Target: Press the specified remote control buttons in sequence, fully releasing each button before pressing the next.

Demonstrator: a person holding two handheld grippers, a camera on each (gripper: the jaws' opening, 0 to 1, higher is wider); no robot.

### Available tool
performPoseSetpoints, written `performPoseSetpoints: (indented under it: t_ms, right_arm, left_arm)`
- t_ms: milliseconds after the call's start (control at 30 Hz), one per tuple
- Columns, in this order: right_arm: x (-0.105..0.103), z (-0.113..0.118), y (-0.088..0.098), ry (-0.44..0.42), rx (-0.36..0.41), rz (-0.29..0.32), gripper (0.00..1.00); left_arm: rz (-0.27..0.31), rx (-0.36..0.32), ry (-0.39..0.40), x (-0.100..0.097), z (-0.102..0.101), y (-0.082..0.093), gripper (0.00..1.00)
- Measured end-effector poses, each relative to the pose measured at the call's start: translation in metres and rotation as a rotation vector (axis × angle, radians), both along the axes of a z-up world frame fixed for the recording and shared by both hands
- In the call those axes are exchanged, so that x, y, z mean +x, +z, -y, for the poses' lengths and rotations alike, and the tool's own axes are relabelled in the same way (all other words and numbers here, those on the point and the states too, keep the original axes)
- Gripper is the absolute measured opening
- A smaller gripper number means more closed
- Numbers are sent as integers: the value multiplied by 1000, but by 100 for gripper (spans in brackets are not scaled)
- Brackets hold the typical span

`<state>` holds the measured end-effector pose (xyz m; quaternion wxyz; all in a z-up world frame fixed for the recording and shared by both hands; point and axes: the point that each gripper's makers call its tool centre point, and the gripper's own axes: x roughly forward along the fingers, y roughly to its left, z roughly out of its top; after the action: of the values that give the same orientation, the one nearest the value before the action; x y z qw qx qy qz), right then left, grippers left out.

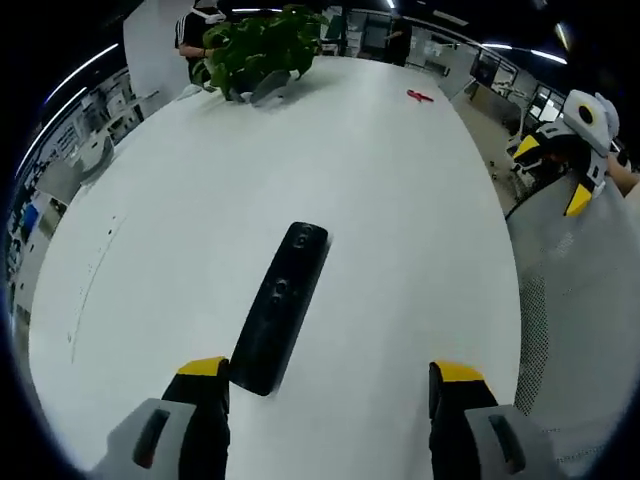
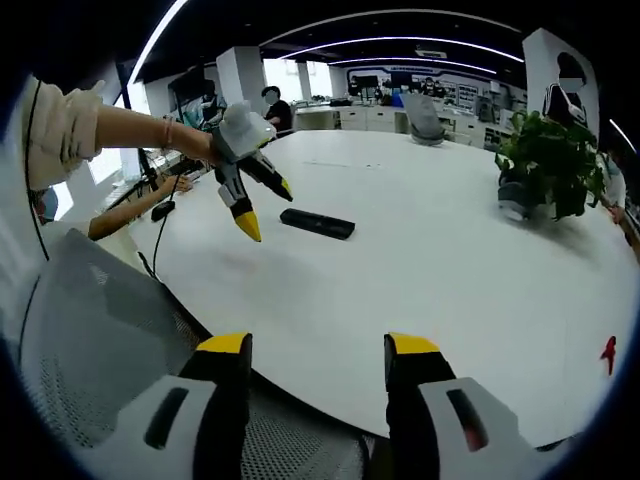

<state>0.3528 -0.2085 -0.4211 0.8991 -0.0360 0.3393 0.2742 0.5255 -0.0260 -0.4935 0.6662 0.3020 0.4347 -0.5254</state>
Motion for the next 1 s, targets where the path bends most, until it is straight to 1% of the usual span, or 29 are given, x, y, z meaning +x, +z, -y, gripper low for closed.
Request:
performPoseSetpoints:
  t_ms: [67,200,267,400,600,800,1000]
  right_arm:
    - [0,0,0,1,-1,-3,54]
    - [-1,-1,-1,8,-1,-9,52]
    - [-1,-1,-1,10,-1,-12,52]
    - [-2,-1,-3,14,-2,-19,51]
    - [-3,-1,-3,18,-2,-25,49]
    - [-3,-1,-4,15,-1,-27,47]
    - [-3,-1,-4,17,-2,-30,46]
  left_arm:
    - [7,13,-15,3,0,-2,85]
    - [29,47,-48,10,-2,-6,80]
    - [31,50,-54,13,-1,-7,77]
    - [47,66,-70,20,-1,-10,76]
    - [47,84,-78,29,-2,-13,69]
    - [45,112,-101,34,-5,-17,55]
    - [56,122,-125,39,-3,-20,49]
